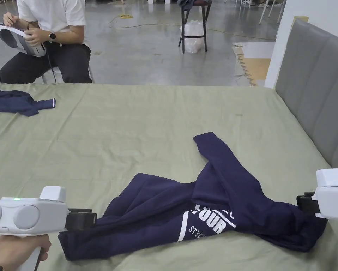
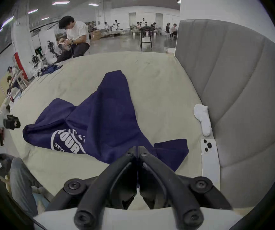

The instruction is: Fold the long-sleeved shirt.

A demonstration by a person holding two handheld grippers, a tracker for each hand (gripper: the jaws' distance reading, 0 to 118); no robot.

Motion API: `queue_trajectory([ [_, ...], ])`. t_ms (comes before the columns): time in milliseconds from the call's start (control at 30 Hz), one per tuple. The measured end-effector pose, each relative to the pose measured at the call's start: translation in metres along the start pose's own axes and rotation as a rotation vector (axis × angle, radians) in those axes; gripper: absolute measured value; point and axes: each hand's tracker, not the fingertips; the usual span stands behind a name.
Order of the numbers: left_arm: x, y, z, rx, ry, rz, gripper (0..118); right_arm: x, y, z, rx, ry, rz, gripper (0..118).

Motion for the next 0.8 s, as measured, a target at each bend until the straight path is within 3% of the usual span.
queue_trajectory([
  [67,0.003,-0.005,-0.017,-0.013,0.014,-0.012,93,-0.003,0.000,-0.002,-0.005,0.003,0.003,0],
  [233,0.000,-0.018,-0.066,-0.105,0.114,-0.036,90,-0.018,0.012,-0.011,-0.024,0.012,0.019,0],
  [267,-0.003,-0.020,-0.070,-0.103,0.103,-0.031,84,-0.024,0.018,-0.014,-0.023,0.018,0.032,0],
  [300,-0.004,-0.022,-0.072,-0.086,0.052,-0.008,69,-0.030,0.023,-0.016,-0.022,0.028,0.046,0],
  [333,0.000,-0.023,-0.069,-0.068,-0.019,0.031,37,-0.037,0.031,-0.017,-0.018,0.034,0.057,0],
  [367,0.005,-0.022,-0.064,-0.042,-0.059,0.067,16,-0.046,0.039,-0.019,-0.010,0.041,0.066,0],
  [400,0.013,-0.022,-0.060,-0.035,-0.003,0.028,11,-0.050,0.048,-0.026,0.000,0.057,0.079,0],
  [500,0.023,-0.022,-0.056,-0.031,0.029,-0.106,11,-0.081,0.081,-0.044,0.009,0.128,0.148,5],
  [633,0.015,-0.022,-0.055,-0.040,0.006,-0.072,12,-0.129,0.122,-0.099,-0.051,0.199,0.260,73],
  [667,0.014,-0.022,-0.055,-0.041,-0.004,-0.064,12,-0.142,0.130,-0.115,-0.070,0.204,0.275,81],
  [800,0.011,-0.021,-0.055,-0.037,-0.016,-0.056,12,-0.179,0.144,-0.189,-0.230,0.231,0.309,83],
])
